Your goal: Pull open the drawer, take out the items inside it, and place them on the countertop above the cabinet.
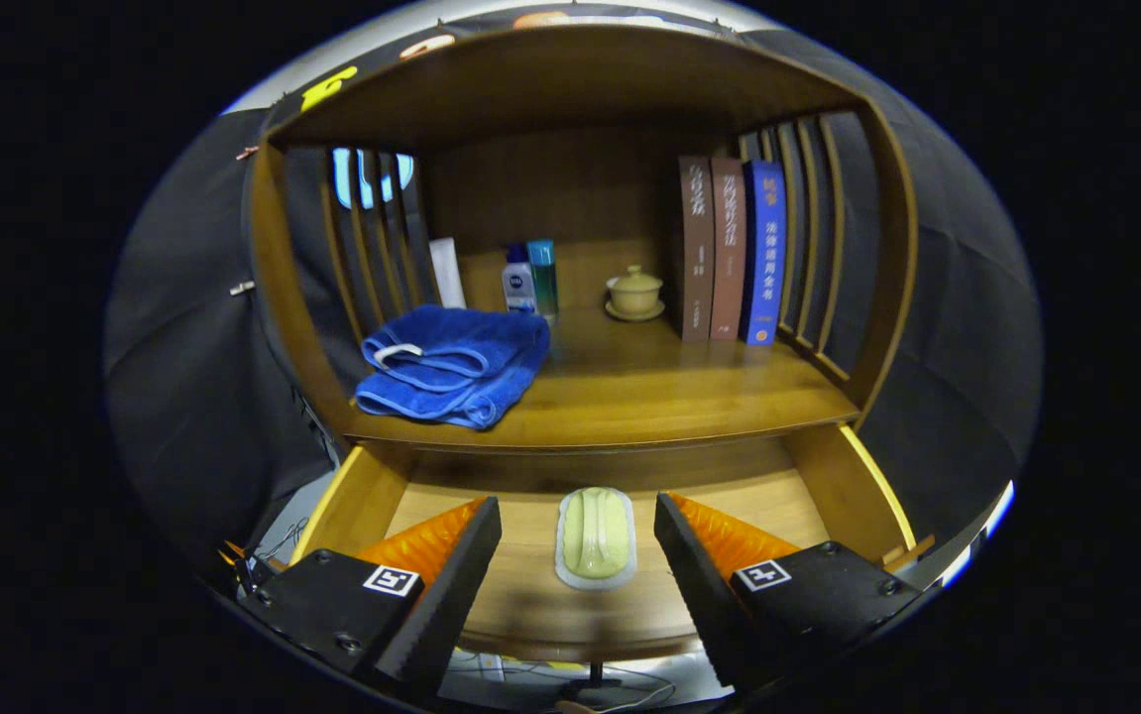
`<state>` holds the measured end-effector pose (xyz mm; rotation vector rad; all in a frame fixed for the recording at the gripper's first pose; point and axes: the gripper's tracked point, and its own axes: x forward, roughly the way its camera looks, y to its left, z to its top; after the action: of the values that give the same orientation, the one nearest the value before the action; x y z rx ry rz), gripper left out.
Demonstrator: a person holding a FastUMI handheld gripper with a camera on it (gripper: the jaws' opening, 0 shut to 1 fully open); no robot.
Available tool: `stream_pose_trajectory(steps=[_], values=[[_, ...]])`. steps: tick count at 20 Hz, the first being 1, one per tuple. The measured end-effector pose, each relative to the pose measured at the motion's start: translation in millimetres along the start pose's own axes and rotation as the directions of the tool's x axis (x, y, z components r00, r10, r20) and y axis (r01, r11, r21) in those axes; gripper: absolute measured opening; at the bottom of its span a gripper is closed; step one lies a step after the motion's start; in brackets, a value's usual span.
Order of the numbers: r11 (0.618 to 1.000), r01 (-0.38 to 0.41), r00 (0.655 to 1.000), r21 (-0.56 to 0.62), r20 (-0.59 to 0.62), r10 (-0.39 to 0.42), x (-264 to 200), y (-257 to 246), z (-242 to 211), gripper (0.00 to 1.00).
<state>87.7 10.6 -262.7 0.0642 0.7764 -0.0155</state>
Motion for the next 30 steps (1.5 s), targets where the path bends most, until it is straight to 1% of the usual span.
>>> stream_pose_trajectory(steps=[3,5,6,7,9,10,12,14,15,16,17,18,19,20,21,22,25,27,30], values=[[1.000,0.007,0.985,0.002,-0.175,-0.006,44.9,-7.0,-17.0,1.00],[1.000,0.002,0.963,0.011,-0.268,0.001,66.5,-7.7,-30.5,1.00],[1.000,0.005,0.951,0.011,-0.309,-0.001,75.3,-10.9,-40.2,0.97],[1.000,0.013,0.940,0.004,-0.341,-0.011,82.8,-13.9,-46.0,0.94],[1.000,0.017,0.917,-0.011,-0.398,-0.020,92.9,-15.8,-60.9,0.83],[1.000,0.015,0.902,-0.020,-0.431,-0.022,94.9,-16.0,-67.0,0.75],[1.000,0.005,0.882,-0.027,-0.470,-0.018,98.6,-12.3,-76.9,0.69],[0.998,0.016,0.869,-0.058,-0.493,-0.043,101.3,-14.2,-81.7,0.69],[0.998,0.014,0.857,-0.069,-0.513,-0.048,97.2,-13.2,-87.3,0.69],[0.997,0.024,0.853,-0.074,-0.518,-0.059,107.1,-16.2,-92.6,0.57],[0.996,0.024,0.853,-0.085,-0.517,-0.065,92.9,-13.8,-77.8,0.45],[0.996,0.021,0.853,-0.087,-0.518,-0.063,104.1,-14.5,-89.6,0.34],[0.996,0.017,0.860,-0.086,-0.507,-0.059,103.8,-12.2,-86.6,0.33],[0.997,0.015,0.855,-0.069,-0.517,-0.049,97.1,-10.9,-85.6,0.33],[0.998,0.020,0.857,-0.059,-0.513,-0.047,106.3,-14.8,-86.5,0.26],[0.999,0.018,0.856,-0.037,-0.516,-0.034,100.8,-13.8,-85.8,0.18],[1.000,0.019,0.870,-0.011,-0.493,-0.021,98.0,-14.6,-81.0,0.18],[1.000,0.008,0.892,-0.016,-0.451,-0.015,92.1,-13.9,-75.0,0.18],[1.000,-0.006,0.925,-0.011,-0.381,0.001,65.5,-12.2,-67.9,0.18]])
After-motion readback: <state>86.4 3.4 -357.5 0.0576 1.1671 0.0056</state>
